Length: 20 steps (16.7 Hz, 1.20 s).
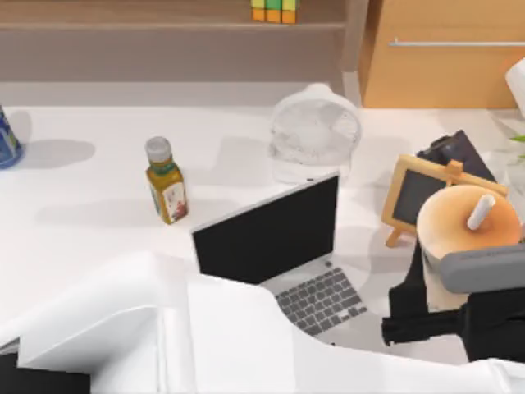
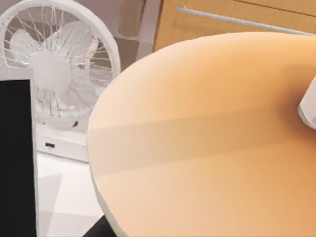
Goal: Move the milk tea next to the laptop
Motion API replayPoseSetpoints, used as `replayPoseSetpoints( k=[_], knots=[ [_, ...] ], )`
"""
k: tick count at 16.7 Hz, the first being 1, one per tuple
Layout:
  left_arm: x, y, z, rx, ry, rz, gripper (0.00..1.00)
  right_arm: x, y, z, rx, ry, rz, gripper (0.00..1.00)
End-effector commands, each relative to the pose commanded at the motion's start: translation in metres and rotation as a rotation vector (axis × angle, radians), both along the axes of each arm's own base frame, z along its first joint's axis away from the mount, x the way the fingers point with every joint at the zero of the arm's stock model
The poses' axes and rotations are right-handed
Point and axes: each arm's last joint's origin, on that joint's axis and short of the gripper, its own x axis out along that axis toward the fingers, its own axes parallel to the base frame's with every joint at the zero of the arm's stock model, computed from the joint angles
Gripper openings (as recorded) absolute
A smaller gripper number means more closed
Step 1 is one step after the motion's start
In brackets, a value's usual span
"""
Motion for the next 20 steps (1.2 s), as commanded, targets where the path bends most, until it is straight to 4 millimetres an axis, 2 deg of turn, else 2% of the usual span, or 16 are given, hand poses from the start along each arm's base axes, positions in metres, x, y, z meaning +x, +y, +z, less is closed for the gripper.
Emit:
replayPoseSetpoints(
  k=[1, 14, 20],
  knots=[
    [0.0, 0.0, 0.0, 0.0, 0.0, 0.0, 0.0, 0.0, 0.0, 0.0, 0.0, 0.0, 0.0, 1.0],
    [0.0, 0.0, 0.0, 0.0, 0.0, 0.0, 0.98, 0.0, 0.0, 0.0, 0.0, 0.0, 0.0, 1.0],
    [0.0, 0.0, 0.0, 0.0, 0.0, 0.0, 1.0, 0.0, 0.0, 0.0, 0.0, 0.0, 0.0, 1.0]
  ],
)
